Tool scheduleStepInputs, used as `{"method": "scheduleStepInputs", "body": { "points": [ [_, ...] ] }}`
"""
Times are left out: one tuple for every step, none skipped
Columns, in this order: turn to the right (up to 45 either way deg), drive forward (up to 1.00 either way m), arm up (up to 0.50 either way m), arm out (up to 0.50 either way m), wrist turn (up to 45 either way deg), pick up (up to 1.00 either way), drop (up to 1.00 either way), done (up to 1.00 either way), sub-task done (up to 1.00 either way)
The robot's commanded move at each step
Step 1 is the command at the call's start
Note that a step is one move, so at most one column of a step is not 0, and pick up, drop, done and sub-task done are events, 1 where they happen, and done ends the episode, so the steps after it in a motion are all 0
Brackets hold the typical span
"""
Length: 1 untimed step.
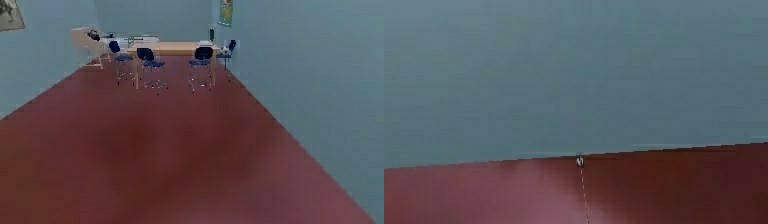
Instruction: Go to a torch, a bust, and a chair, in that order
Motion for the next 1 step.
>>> {"method": "scheduleStepInputs", "body": {
  "points": [
    [0.0, 1.0, 0.0, 0.0, 0.0, 0.0, 0.0, 0.0, 0.0]
  ]
}}
